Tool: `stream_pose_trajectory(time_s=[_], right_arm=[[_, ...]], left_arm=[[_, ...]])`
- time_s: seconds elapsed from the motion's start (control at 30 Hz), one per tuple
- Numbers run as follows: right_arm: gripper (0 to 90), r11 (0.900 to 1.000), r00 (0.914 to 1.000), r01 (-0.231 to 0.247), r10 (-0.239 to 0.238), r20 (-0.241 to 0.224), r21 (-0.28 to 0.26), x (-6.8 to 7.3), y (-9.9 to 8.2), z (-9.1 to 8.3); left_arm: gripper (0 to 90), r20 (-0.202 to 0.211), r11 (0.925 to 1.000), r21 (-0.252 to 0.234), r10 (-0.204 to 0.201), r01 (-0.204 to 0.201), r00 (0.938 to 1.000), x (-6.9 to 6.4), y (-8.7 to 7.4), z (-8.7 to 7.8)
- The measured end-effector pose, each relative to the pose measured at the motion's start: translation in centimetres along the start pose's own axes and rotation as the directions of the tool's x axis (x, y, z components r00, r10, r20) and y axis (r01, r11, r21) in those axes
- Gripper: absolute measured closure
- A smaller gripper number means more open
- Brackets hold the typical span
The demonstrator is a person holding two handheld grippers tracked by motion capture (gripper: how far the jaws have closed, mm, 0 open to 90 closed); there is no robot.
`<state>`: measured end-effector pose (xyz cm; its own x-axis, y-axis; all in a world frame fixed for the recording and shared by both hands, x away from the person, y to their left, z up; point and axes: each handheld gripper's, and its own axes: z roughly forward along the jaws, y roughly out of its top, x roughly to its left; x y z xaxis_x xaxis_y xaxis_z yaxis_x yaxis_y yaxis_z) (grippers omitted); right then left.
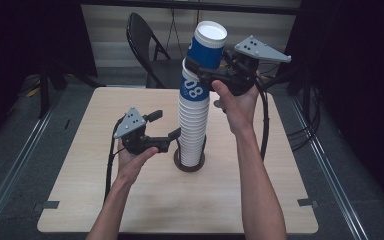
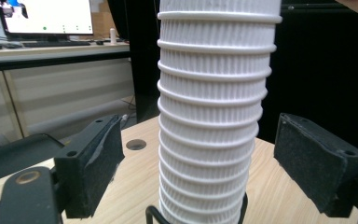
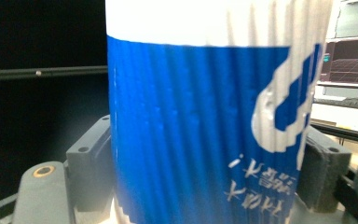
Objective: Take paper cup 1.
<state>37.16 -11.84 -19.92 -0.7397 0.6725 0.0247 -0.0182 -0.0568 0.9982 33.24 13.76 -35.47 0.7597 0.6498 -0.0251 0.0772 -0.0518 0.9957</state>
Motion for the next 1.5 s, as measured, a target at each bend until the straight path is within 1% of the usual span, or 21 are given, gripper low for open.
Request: stream_pose_trajectory(time_s=[0.17,0.37,0.43,0.47,0.5,0.6,0.67,0.73,0.77,0.83,0.9,0.93,1.0,1.1,1.17,1.3,1.33,1.4,1.43,1.47,1.5], right_arm=[[20.5,0.9996,0.9999,-0.011,0.011,0.007,-0.026,-0.1,0.2,-0.4],[20.7,0.9992,0.9994,-0.021,0.022,0.028,-0.034,-0.7,0.2,-1.5],[20.7,0.9988,0.9986,-0.029,0.031,0.043,-0.039,-1.0,0.2,-2.3],[20.7,0.9986,0.9983,-0.033,0.034,0.046,-0.042,-1.1,0.1,-2.6],[20.7,0.9986,0.9983,-0.033,0.034,0.046,-0.042,-1.1,0.1,-2.6],[20.9,0.9985,0.998,-0.033,0.035,0.053,-0.044,-1.3,0.0,-3.4],[21.0,0.9981,0.9972,-0.039,0.042,0.062,-0.048,-1.3,-0.2,-4.0],[21.1,0.9982,0.9967,-0.038,0.042,0.07,-0.047,-1.3,-0.3,-4.5],[21.2,0.9981,0.9963,-0.039,0.043,0.074,-0.047,-1.3,-0.6,-5.1],[21.2,0.9979,0.9957,-0.046,0.049,0.078,-0.047,-1.3,-0.7,-5.4],[21.3,0.9971,0.9949,-0.058,0.062,0.08,-0.05,-1.4,-1.1,-6.4],[21.3,0.9971,0.9949,-0.058,0.062,0.08,-0.05,-1.4,-1.1,-6.4],[21.5,0.9967,0.9938,-0.07,0.073,0.083,-0.041,-1.3,-1.8,-7.3],[21.6,0.9959,0.9927,-0.083,0.086,0.085,-0.037,-1.2,-2.3,-7.8],[21.6,0.9948,0.991,-0.1,0.101,0.087,-0.021,-1.1,-3.3,-8.4],[21.7,0.994,0.99,-0.109,0.108,0.09,0.003,-1.0,-4.4,-8.7],[21.9,0.9923,0.9882,-0.123,0.121,0.093,0.012,-0.9,-5.3,-9.0],[21.9,0.9915,0.9877,-0.129,0.127,0.091,0.015,-0.9,-5.5,-9.1],[21.9,0.9899,0.9863,-0.141,0.139,0.089,0.018,-0.7,-6.3,-9.3],[22.0,0.9876,0.9837,-0.156,0.154,0.093,0.017,-0.6,-6.7,-9.4],[22.0,0.9876,0.9837,-0.156,0.154,0.093,0.017,-0.6,-6.7,-9.4]], left_arm=[[15.4,-0.012,1.0,0.002,0.005,-0.005,0.9999,-0.2,-0.9,-0.8],[15.5,-0.037,0.9996,0.024,-0.012,0.013,0.9993,0.0,-3.1,-1.8],[15.6,-0.044,0.9989,0.04,-0.021,0.023,0.9988,0.0,-4.3,-2.4],[15.6,-0.044,0.9989,0.04,-0.021,0.023,0.9988,0.0,-4.3,-2.4],[15.6,-0.046,0.9983,0.044,-0.036,0.038,0.9983,0.0,-4.7,-2.6],[15.6,-0.044,0.9975,0.056,-0.039,0.042,0.9983,-0.1,-5.8,-3.3],[15.9,-0.058,0.9957,0.075,-0.049,0.053,0.9971,-0.2,-6.6,-3.7],[16.0,-0.052,0.9944,0.076,-0.07,0.074,0.9962,-0.2,-7.4,-4.1],[16.0,-0.057,0.994,0.089,-0.058,0.063,0.9967,-0.2,-7.9,-4.3],[16.0,-0.056,0.9935,0.093,-0.06,0.065,0.9966,-0.2,-8.2,-4.5],[16.0,-0.056,0.9926,0.1,-0.063,0.069,0.9964,-0.2,-8.7,-4.6],[16.0,-0.048,0.9919,0.105,-0.066,0.071,0.9966,-0.2,-8.9,-4.7],[15.9,-0.044,0.9911,0.103,-0.08,0.084,0.9958,-0.4,-9.4,-4.8],[15.8,-0.046,0.9911,0.103,-0.079,0.084,0.9958,-0.8,-10.0,-4.9],[15.8,-0.041,0.9894,0.11,-0.091,0.095,0.995,-1.0,-10.5,-5.0],[16.4,-0.044,0.9864,0.11,-0.118,0.122,0.9921,-1.2,-11.6,-5.2],[16.4,-0.044,0.9863,0.112,-0.117,0.121,0.9922,-1.2,-11.7,-5.3],[16.4,-0.044,0.9851,0.116,-0.122,0.127,0.9915,-1.3,-12.0,-5.3],[16.1,-0.043,0.9844,0.113,-0.131,0.135,0.9905,-1.4,-12.1,-5.2],[15.6,-0.033,0.9842,0.116,-0.131,0.134,0.9909,-1.4,-12.2,-5.2],[15.6,-0.029,0.9837,0.125,-0.126,0.129,0.9916,-1.5,-12.3,-5.2]])
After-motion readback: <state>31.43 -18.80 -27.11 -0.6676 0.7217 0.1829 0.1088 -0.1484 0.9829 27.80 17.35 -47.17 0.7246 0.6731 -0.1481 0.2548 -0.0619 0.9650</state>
